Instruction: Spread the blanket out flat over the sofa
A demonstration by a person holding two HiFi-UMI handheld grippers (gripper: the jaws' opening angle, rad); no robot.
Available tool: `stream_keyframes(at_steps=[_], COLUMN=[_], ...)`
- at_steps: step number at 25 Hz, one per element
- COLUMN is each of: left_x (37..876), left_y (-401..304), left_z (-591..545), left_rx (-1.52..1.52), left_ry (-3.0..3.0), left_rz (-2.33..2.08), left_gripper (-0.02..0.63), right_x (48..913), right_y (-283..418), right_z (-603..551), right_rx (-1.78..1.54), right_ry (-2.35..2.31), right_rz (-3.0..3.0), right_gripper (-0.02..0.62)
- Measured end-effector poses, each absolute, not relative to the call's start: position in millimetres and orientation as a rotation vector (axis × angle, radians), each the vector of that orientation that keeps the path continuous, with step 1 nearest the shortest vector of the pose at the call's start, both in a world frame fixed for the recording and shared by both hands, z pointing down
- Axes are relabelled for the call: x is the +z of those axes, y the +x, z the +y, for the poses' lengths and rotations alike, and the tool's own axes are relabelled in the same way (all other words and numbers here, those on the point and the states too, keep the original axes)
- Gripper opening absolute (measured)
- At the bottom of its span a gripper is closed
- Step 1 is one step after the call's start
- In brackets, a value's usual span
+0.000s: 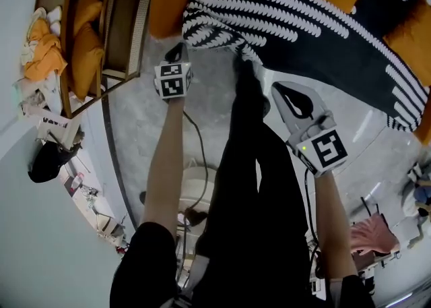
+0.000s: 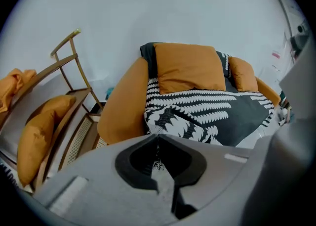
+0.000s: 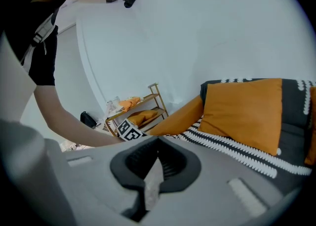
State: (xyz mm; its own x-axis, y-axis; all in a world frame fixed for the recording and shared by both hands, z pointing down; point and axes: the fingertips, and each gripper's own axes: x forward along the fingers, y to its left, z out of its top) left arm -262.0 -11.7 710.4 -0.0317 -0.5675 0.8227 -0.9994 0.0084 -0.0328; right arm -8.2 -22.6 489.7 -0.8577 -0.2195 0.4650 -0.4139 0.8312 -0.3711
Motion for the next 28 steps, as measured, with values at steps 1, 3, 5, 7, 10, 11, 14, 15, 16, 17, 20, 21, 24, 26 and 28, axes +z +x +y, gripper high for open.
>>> stream_keyframes(at_steps=[1, 3, 5, 7, 10, 11, 14, 15, 16, 17, 20, 21, 24, 26, 28], left_x=[711, 713, 716, 721, 736, 743, 764, 772, 780, 790, 822, 832, 860, 878, 896], left_y=[-266, -272, -279, -285, -296, -301, -321, -327, -333, -340, -358, -361, -368, -373, -376], left_z=[-7, 1, 6, 11, 23, 28, 38, 40, 41, 44, 51, 52, 52, 53, 54], left_rx=[0.891, 0.905, 0.935, 0.987, 1.069, 1.095, 1.156, 1.174, 1.195, 1.219, 1.325, 1.37, 1.507, 1.586, 1.666], left_ry=[1.617, 1.613, 1.625, 1.646, 1.676, 1.681, 1.703, 1.72, 1.738, 1.756, 1.815, 1.84, 1.922, 1.965, 1.997], left_rz=[-1.67, -1.666, -1.652, -1.624, -1.555, -1.531, -1.468, -1.444, -1.416, -1.383, -1.277, -1.238, -1.122, -1.051, -0.985], left_gripper=[0.017, 0.017, 0.017, 0.017, 0.016, 0.017, 0.017, 0.017, 0.017, 0.017, 0.017, 0.017, 0.017, 0.017, 0.017], right_x=[489, 493, 502, 511, 520, 523, 535, 539, 542, 545, 558, 563, 582, 595, 607], right_y=[-4, 3, 9, 11, 2, -4, -24, -33, -43, -54, -84, -93, -116, -128, -137], right_z=[-13, 9, 27, 41, 54, 56, 53, 52, 51, 50, 47, 46, 41, 38, 36], right_rx=[0.656, 0.662, 0.673, 0.689, 0.712, 0.716, 0.698, 0.691, 0.692, 0.697, 0.719, 0.741, 0.786, 0.804, 0.815], right_ry=[0.472, 0.466, 0.461, 0.46, 0.475, 0.482, 0.499, 0.509, 0.523, 0.541, 0.594, 0.612, 0.653, 0.669, 0.681], right_rz=[-2.603, -2.59, -2.574, -2.561, -2.542, -2.537, -2.518, -2.512, -2.508, -2.503, -2.488, -2.481, -2.459, -2.451, -2.441], right_gripper=[0.003, 0.003, 0.003, 0.003, 0.003, 0.003, 0.003, 0.003, 0.003, 0.003, 0.003, 0.003, 0.003, 0.003, 0.003])
